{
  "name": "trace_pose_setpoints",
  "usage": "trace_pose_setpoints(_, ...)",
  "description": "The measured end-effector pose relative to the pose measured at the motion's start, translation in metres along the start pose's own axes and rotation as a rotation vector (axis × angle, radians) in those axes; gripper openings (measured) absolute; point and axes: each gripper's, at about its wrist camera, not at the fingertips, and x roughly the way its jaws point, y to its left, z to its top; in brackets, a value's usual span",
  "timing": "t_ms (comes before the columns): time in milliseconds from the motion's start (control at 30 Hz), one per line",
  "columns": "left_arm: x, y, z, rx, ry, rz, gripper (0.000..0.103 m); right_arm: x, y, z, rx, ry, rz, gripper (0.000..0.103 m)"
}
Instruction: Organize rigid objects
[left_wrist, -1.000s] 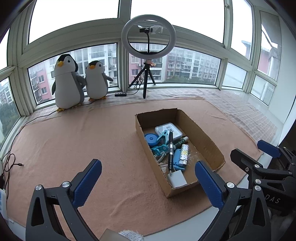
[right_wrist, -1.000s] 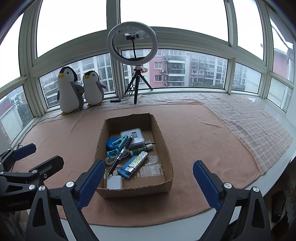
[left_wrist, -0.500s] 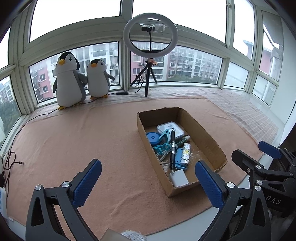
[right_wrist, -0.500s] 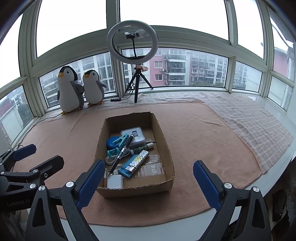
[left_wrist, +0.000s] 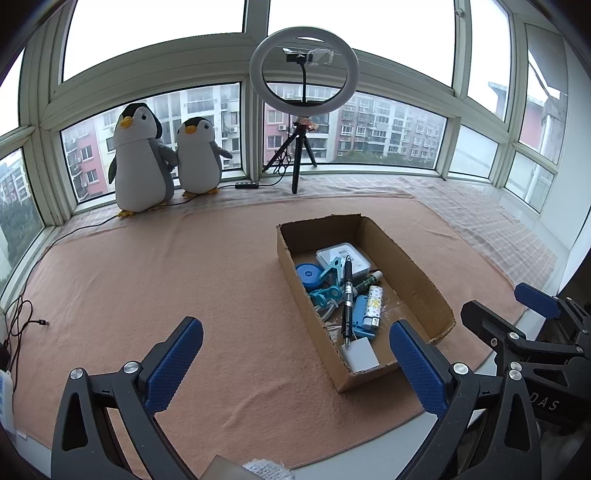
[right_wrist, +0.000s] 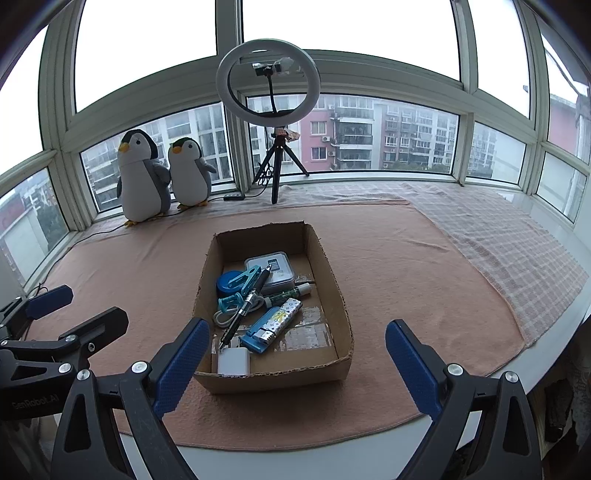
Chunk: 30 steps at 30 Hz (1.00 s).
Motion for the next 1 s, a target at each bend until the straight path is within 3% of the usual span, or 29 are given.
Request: trace_pose_setpoints(1000, 0.0003, 0.0008, 0.0007, -0.007, 0.000, 0.006, 0.102, 0.0022, -0.0002, -0.0010, 0.003, 0.007, 0.001, 0.094)
